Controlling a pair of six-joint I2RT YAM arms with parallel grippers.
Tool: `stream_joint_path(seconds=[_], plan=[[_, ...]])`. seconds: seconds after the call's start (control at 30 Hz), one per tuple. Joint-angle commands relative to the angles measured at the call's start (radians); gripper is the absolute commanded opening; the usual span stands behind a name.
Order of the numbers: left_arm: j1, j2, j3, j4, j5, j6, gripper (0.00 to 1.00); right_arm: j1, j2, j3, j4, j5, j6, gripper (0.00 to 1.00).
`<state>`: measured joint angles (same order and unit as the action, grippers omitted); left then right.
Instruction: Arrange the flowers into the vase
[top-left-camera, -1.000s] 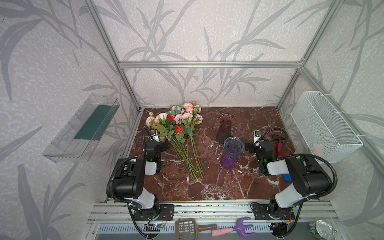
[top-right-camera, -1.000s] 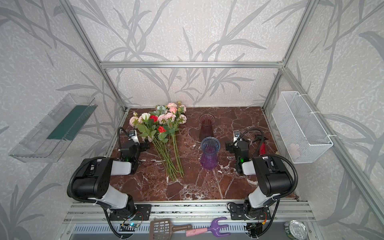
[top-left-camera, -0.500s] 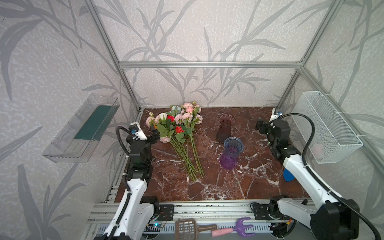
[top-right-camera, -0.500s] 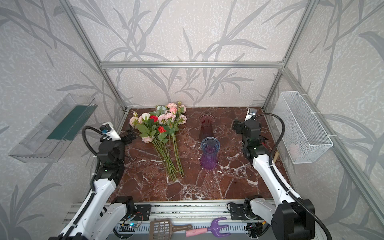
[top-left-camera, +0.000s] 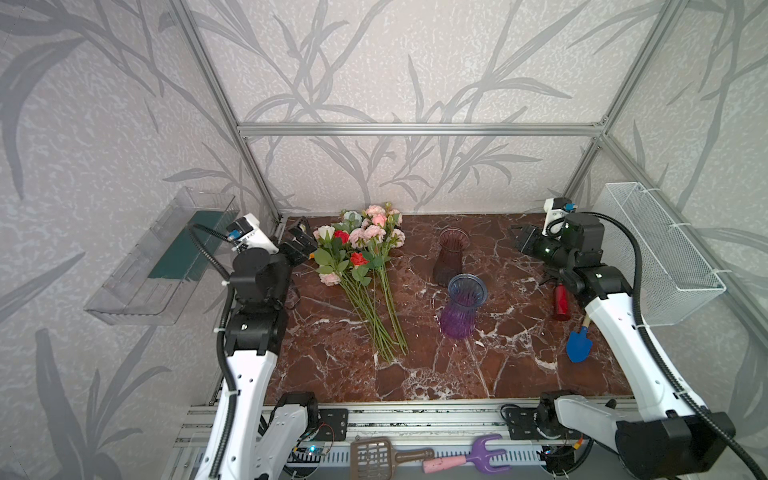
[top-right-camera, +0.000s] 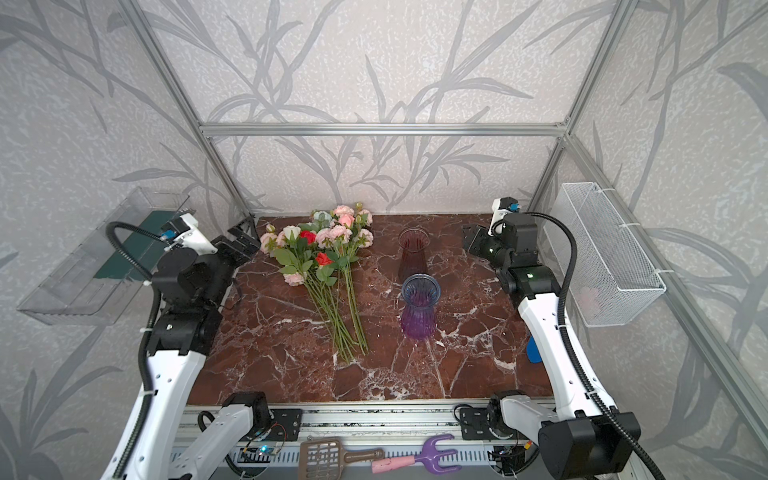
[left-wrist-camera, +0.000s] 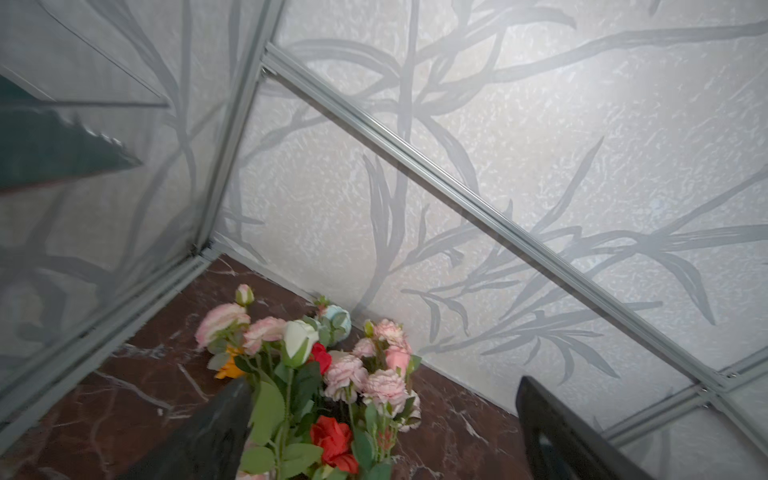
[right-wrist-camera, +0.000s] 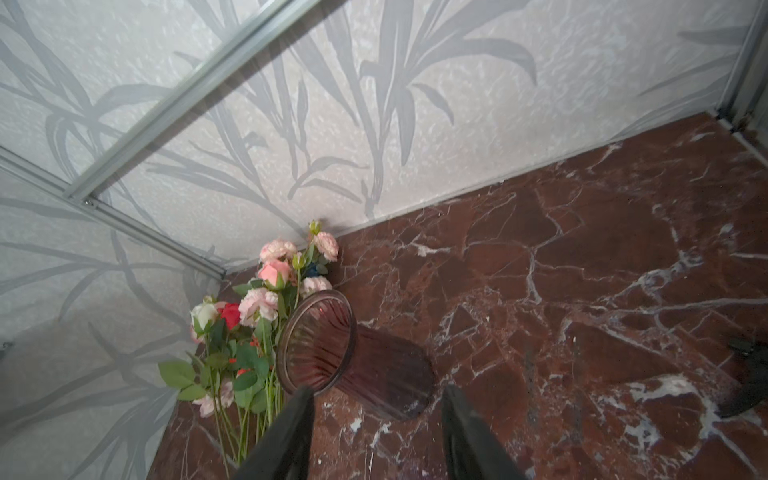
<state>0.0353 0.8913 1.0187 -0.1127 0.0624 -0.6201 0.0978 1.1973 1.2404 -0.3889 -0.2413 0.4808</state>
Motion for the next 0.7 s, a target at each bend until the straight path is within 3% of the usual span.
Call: stream_joint_path(seconds=[0.0, 0.1, 0.23, 0.67], plan=[[0.009, 0.054, 0.008, 0.107, 0.226, -0.154, 0.99, 0.023, 0.08, 0.122, -0.164, -0.041, -0.047, 0.48], [0.007, 0.139, 0.023, 0.192, 0.308, -0.237, 0.9, 0.049, 0.203, 0.247, -0.248, -0.035, -0.09, 0.5], [-0.003, 0.254, 0.098, 0.048, 0.411, -0.176, 0.78, 0.104, 0.335, 0.378, -0.332, 0.006, -0.151, 0.53], [-0.034, 0.238, 0.006, -0.028, 0.404, -0.102, 0.77, 0.171, 0.579, 0.578, -0.491, 0.061, -0.185, 0.52]])
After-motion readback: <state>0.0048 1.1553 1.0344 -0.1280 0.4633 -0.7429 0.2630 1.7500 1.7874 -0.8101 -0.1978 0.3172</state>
